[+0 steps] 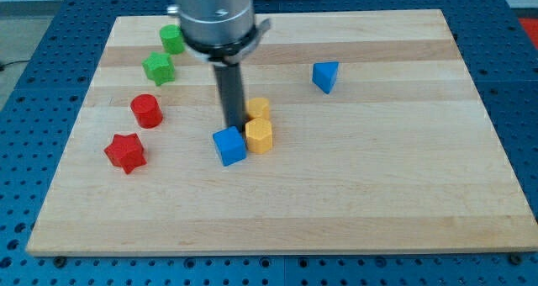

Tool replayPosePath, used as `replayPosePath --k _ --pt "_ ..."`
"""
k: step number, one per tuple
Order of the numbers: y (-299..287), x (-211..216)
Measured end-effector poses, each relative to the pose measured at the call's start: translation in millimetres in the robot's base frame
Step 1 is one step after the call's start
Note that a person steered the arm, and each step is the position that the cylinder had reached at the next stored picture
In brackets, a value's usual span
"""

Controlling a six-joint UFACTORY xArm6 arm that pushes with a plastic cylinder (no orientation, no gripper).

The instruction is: Place the yellow blocks and blue cube in a vertical line

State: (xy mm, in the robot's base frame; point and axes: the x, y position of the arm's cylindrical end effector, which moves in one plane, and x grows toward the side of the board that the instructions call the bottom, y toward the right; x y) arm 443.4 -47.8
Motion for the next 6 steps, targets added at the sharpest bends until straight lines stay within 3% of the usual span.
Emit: replayPosePath --k 1,3,6 --pt "32 -20" --pt "-1 -39" --pt "68 -69"
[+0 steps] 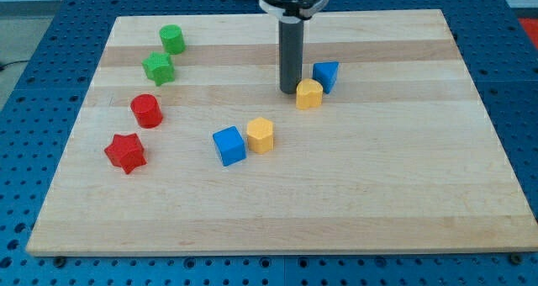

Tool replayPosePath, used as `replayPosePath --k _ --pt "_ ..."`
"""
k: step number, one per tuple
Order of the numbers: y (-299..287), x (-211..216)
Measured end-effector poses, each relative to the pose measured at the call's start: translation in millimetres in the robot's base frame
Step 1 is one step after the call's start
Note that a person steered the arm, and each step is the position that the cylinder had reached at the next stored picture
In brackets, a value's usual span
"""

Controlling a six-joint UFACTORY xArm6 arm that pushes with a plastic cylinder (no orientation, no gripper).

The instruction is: Place the yellow blocks and blue cube in a vertical line

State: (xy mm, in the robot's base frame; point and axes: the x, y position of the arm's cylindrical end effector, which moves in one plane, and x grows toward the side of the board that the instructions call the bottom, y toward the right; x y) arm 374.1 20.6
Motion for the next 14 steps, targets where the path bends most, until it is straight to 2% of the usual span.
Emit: replayPosePath --k 5,6,7,8,12,14 --pt "4 50" --pt "-39 50" --pt "-80 68" --pt "-77 95" --pt "-10 106" --pt "-25 109"
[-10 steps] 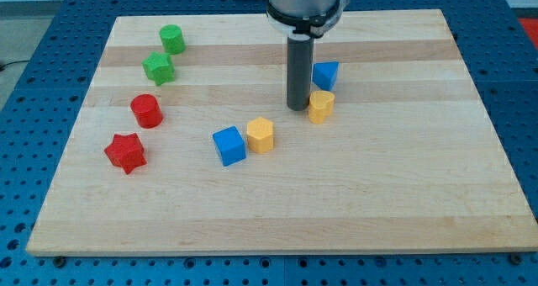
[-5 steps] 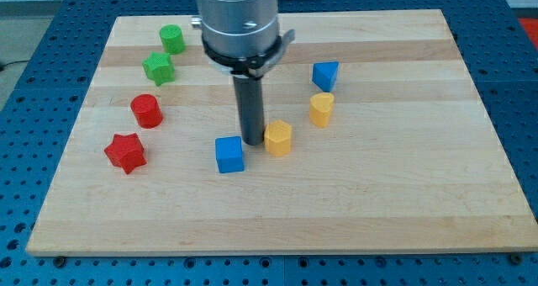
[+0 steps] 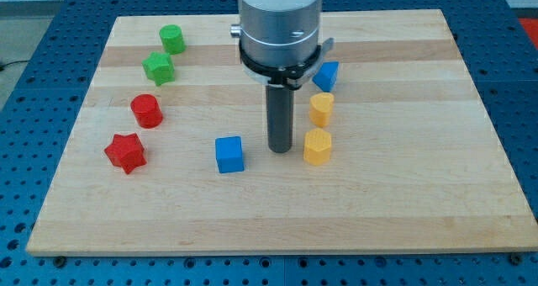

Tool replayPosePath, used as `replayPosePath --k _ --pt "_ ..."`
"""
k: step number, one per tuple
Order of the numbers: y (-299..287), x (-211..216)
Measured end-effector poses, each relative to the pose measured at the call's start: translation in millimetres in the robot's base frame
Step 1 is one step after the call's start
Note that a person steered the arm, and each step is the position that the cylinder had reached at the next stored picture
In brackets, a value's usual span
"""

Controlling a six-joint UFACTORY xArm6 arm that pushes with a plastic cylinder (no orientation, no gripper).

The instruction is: Place the yellow blocks and blue cube in a vertical line

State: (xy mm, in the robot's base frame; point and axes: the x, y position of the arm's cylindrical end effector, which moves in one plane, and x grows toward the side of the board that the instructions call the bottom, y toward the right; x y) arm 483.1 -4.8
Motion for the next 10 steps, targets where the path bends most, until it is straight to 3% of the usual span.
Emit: replayPosePath --k 5,6,7,8,9,10 --pt "32 13" --pt "21 4" --pt "-29 -24" --pt "-93 -31" --pt "-120 -17" --pt "-95 -13"
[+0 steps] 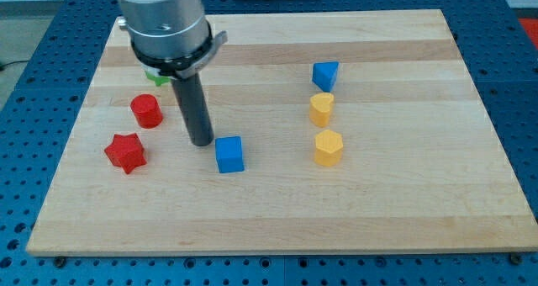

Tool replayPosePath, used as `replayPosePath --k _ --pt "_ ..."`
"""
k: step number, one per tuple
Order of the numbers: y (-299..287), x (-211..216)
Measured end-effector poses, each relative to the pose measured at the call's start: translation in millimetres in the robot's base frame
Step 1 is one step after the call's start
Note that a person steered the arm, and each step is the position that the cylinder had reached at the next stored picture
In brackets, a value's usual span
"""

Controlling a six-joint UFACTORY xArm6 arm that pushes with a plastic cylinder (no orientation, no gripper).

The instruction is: Place the yellow blocks and blue cube in a vertical line

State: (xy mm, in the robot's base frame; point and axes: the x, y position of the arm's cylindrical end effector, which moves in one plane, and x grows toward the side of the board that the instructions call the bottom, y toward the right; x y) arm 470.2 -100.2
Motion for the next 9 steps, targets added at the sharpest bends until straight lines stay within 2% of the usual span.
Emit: replayPosePath --k 1,3,4,5,7,9 --pt "21 5" --pt "64 45" --pt "-3 28" --pt "-7 46" --pt "40 79" --pt "93 79"
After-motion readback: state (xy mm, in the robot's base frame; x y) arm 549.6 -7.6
